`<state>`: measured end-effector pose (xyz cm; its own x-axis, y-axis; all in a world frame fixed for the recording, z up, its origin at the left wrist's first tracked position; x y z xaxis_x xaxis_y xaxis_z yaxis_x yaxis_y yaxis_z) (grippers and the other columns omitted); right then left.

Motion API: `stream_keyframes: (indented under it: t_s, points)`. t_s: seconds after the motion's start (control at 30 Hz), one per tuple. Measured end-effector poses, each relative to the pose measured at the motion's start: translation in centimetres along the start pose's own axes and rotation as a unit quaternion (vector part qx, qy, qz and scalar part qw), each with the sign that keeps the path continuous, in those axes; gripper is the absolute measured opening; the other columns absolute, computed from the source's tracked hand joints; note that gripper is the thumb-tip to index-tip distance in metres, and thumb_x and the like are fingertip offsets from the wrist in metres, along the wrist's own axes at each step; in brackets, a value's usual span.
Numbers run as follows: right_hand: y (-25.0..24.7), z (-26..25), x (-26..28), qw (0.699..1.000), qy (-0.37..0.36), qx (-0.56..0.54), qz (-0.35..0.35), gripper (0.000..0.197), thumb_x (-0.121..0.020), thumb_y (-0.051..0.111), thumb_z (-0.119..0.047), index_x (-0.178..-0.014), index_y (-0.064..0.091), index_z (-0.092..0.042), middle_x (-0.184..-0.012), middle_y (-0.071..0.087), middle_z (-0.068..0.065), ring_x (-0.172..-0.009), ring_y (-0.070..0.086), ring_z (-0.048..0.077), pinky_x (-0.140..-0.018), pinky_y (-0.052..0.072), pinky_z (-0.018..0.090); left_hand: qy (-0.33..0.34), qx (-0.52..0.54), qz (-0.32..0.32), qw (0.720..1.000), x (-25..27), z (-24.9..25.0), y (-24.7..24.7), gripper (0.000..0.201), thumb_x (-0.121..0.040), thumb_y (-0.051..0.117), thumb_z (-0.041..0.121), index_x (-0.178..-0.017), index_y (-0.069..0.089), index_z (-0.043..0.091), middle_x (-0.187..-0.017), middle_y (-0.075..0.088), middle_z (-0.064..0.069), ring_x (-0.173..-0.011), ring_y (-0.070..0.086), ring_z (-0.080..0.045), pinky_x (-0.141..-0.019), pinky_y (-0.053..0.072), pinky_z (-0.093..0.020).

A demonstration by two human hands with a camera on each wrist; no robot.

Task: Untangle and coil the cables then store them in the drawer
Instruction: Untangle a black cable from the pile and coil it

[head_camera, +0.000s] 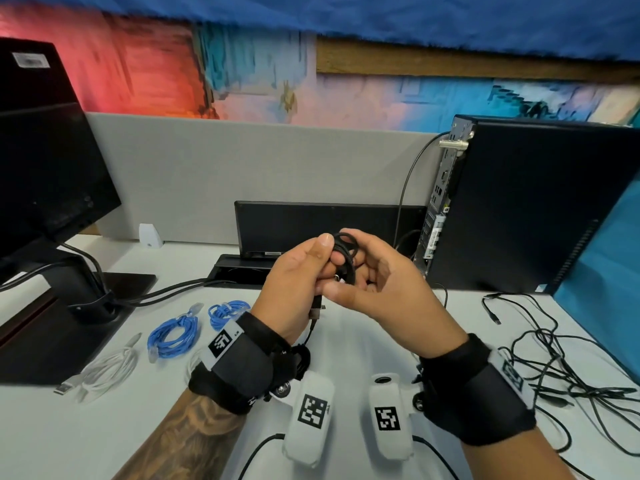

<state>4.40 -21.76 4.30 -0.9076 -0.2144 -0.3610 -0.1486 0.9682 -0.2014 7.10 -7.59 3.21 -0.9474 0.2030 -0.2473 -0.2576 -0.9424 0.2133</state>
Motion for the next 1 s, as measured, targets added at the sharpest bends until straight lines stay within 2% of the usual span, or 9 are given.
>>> stream_keyframes:
  t_s: [0.07,0.2,0.27,0.47,0.53,0.63,0.73,0.8,1.0]
  points:
    - [0.3,0.0,0.1,0.999,-0.015,0.027,0.030,0.055,-0.081,0.085,-0.024,-0.131,0.061,-0.026,-0.105,0.069,0.008,-0.094,0.065,0.034,-0.089,0.057,0.049,0.005,-0.002,-0.001,1.000,0.2,0.0,0.3,0.038,-0.104,0.046,0.039,-0.082,0.061,0.011,-0.073,0.056,-0.025,-0.070,0.058,-0.029,-0.077,0.049,-0.044]
    - [0.2,-0.3,0.0,0.997,-0.038,-0.020,0.070,0.029,-0.093,0.069,-0.031,-0.118,0.068,-0.017,-0.096,0.074,0.014,-0.090,0.071,0.037,-0.083,0.059,0.058,0.017,0.034,-0.028,0.999,0.4,0.4,0.9,0.030,-0.105,0.045,0.028,-0.084,0.063,0.016,-0.062,0.034,0.001,-0.054,0.030,-0.010,-0.063,0.036,-0.031]
    - [-0.2,-0.4,-0.1,0.995,-0.036,-0.045,0.081,0.034,-0.091,0.063,-0.034,-0.113,0.066,-0.009,-0.089,0.075,0.010,-0.082,0.075,0.027,-0.074,0.063,0.048,0.007,0.058,-0.057,0.997,0.3,0.3,0.9,0.011,-0.095,0.052,0.022,-0.092,0.058,0.014,-0.066,0.037,-0.001,-0.054,0.030,-0.009,-0.065,0.030,-0.034]
    - [-0.9,-0.6,-0.2,0.997,-0.029,-0.012,0.070,0.032,-0.088,0.064,-0.039,-0.088,0.056,-0.008,-0.064,0.058,-0.002,-0.060,0.059,0.006,-0.060,0.053,0.019,0.025,-0.030,-0.120,0.992,0.3,-0.1,0.6,0.023,-0.091,0.063,0.018,-0.110,0.053,0.012,-0.082,0.068,0.004,-0.076,0.066,-0.012,-0.066,0.050,-0.023]
    - [-1.1,-0.4,-0.3,0.998,-0.028,0.019,0.059,0.030,-0.089,0.069,-0.041,-0.083,0.056,-0.015,-0.075,0.058,0.002,-0.066,0.056,0.008,-0.062,0.052,0.020,0.020,-0.047,-0.114,0.992,0.3,0.0,0.4,0.021,-0.091,0.063,0.020,-0.108,0.054,0.011,-0.079,0.066,0.004,-0.073,0.064,-0.009,-0.065,0.048,-0.023]
    - [-1.5,-0.3,-0.2,0.998,-0.025,0.033,0.041,0.019,-0.092,0.069,-0.036,-0.085,0.062,-0.019,-0.092,0.065,0.008,-0.082,0.064,0.019,-0.073,0.057,0.032,0.002,-0.078,-0.119,0.990,0.3,-0.2,0.3,0.031,-0.089,0.063,0.026,-0.113,0.056,0.008,-0.091,0.066,-0.013,-0.089,0.065,-0.026,-0.070,0.048,-0.030]
    - [-1.9,-0.6,-0.1,0.997,-0.033,0.045,0.049,0.011,-0.096,0.068,-0.022,-0.087,0.063,-0.018,-0.087,0.064,0.004,-0.081,0.064,0.020,-0.076,0.061,0.039,0.000,-0.107,-0.115,0.988,0.3,-0.3,0.4,0.031,-0.091,0.064,0.026,-0.116,0.059,0.009,-0.098,0.069,-0.012,-0.099,0.066,-0.032,-0.070,0.048,-0.027]
    - [-1.7,-0.9,0.0,0.990,-0.071,0.094,0.076,0.012,-0.097,0.068,-0.018,-0.086,0.062,-0.018,-0.082,0.062,-0.002,-0.076,0.061,0.013,-0.072,0.059,0.032,0.009,-0.126,-0.119,0.985,0.2,-0.2,0.3,0.023,-0.096,0.062,0.019,-0.117,0.062,0.010,-0.105,0.069,-0.017,-0.104,0.067,-0.033,-0.071,0.049,-0.028]
    - [-1.1,-1.8,0.6,0.938,-0.198,0.221,0.180,0.005,-0.094,0.072,-0.019,-0.091,0.076,-0.019,-0.083,0.068,-0.007,-0.079,0.066,0.014,-0.069,0.053,0.023,0.063,-0.188,-0.076,0.977,0.3,0.0,0.2,0.015,-0.099,0.058,0.025,-0.095,0.069,0.016,-0.071,0.064,0.006,-0.065,0.058,-0.014,-0.061,0.044,-0.026]
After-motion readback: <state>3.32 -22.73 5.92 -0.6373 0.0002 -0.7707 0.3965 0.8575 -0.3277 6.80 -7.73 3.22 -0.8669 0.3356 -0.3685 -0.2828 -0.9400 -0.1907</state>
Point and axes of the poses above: each hand's wrist, its own x-axis away from the middle knuckle, its own y-axis out of the palm, z = x × y, the point moved 3 cm from there along -x, towards the middle knuckle
